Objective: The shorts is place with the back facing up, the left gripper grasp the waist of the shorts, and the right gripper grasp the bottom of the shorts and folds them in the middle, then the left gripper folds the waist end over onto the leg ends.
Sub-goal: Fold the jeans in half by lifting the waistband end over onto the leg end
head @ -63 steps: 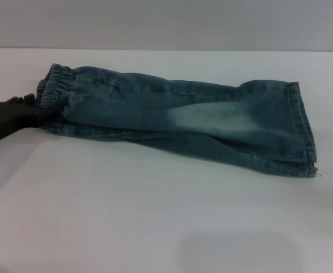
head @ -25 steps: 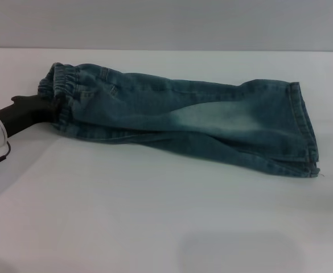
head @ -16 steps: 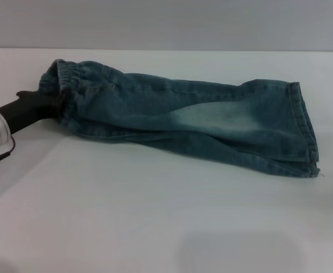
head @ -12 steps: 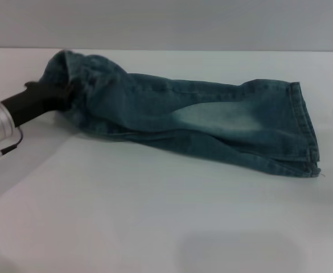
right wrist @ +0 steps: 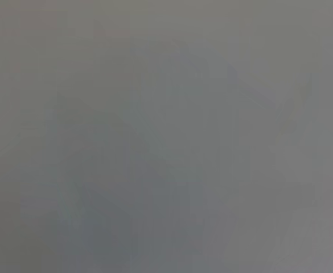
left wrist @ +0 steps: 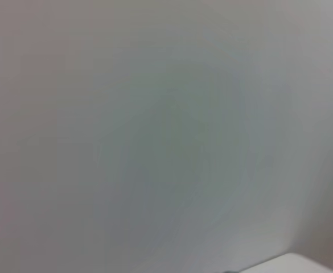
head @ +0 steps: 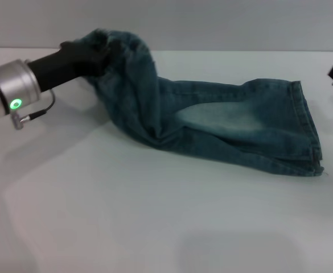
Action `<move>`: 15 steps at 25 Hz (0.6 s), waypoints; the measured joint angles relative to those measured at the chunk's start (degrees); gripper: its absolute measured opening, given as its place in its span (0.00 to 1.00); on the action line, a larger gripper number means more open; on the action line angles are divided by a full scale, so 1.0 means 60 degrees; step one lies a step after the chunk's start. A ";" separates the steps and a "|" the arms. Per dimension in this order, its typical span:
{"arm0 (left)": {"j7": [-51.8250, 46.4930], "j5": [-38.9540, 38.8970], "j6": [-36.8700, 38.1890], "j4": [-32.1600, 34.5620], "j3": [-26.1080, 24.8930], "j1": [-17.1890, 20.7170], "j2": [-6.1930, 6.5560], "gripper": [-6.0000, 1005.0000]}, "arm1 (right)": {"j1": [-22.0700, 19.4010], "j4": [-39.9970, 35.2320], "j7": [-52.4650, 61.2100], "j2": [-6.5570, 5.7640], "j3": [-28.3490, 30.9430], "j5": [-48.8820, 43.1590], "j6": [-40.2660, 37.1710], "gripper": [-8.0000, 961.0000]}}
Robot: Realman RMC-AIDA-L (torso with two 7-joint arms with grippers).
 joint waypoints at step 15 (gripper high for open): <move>-0.0453 -0.0292 0.0874 -0.0032 0.0620 -0.1274 -0.0065 0.06 | 0.1645 0.1840 -0.0293 0.0076 -0.1221 0.0002 0.1449 0.62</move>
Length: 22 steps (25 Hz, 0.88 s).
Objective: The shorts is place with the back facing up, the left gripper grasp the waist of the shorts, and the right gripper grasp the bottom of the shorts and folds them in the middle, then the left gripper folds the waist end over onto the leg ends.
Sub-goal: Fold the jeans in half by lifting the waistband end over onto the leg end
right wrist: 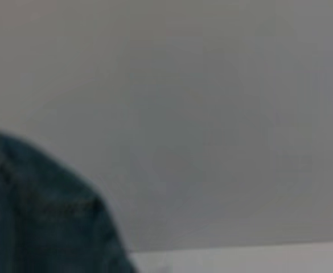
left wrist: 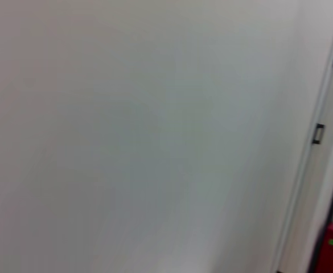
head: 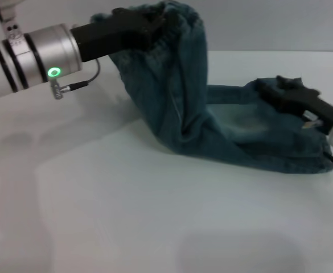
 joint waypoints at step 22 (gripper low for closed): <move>-0.0608 -0.1175 -0.0058 0.1401 0.2032 -0.0247 0.0000 0.06 | 0.2131 0.2377 -0.0147 0.0100 -0.1006 -0.0121 -0.0453 0.62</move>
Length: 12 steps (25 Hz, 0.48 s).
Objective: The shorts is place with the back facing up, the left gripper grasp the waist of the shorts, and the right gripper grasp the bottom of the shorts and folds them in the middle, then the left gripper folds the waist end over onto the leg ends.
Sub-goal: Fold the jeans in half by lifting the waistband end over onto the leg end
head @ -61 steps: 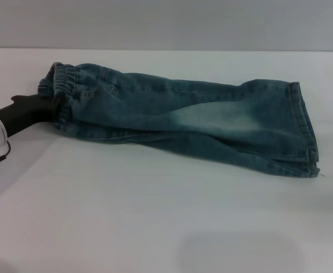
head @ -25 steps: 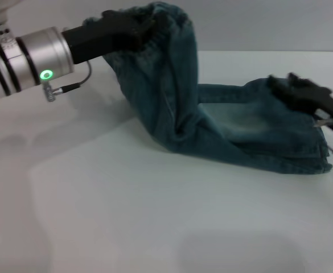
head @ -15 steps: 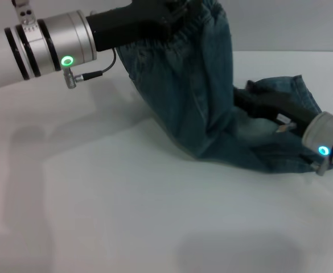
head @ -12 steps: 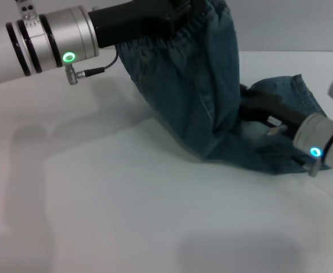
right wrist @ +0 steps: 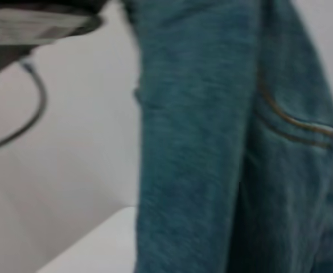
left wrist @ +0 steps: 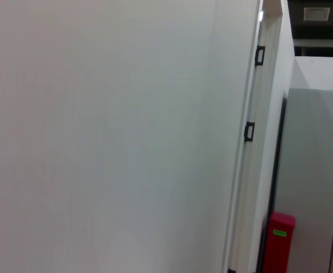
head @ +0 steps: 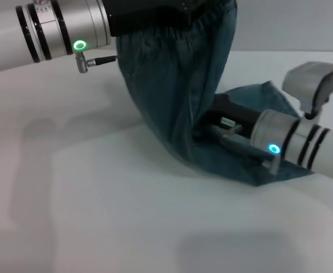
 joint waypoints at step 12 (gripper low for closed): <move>-0.0002 -0.0034 -0.0019 0.0036 0.0040 0.0054 0.0014 0.06 | 0.0382 0.0171 0.0162 0.0026 0.0047 -0.0377 -0.0005 0.62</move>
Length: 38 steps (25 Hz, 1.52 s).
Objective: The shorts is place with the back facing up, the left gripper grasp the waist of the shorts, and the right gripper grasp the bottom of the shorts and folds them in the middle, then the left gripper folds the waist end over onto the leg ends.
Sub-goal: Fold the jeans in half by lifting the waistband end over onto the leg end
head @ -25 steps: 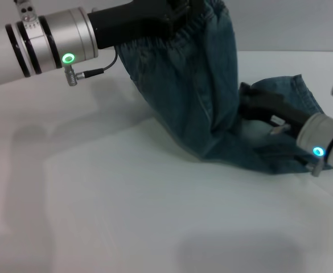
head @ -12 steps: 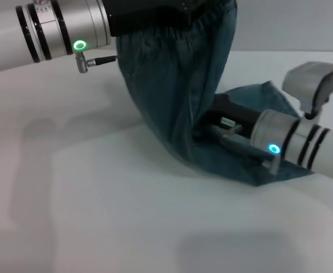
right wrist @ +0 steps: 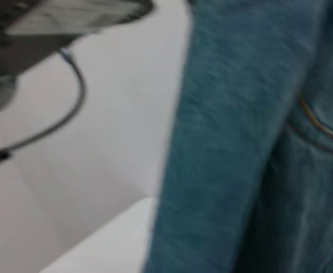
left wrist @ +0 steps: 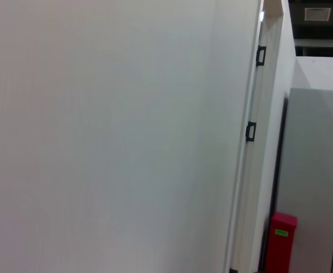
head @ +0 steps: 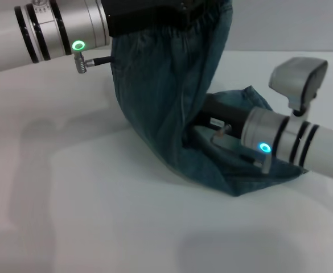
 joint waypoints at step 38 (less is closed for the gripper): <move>0.0119 -0.1630 -0.1686 -0.0005 0.4087 -0.0042 -0.0100 0.05 | -0.3610 -0.2453 0.0136 -0.0172 0.4156 0.0101 0.0749 0.62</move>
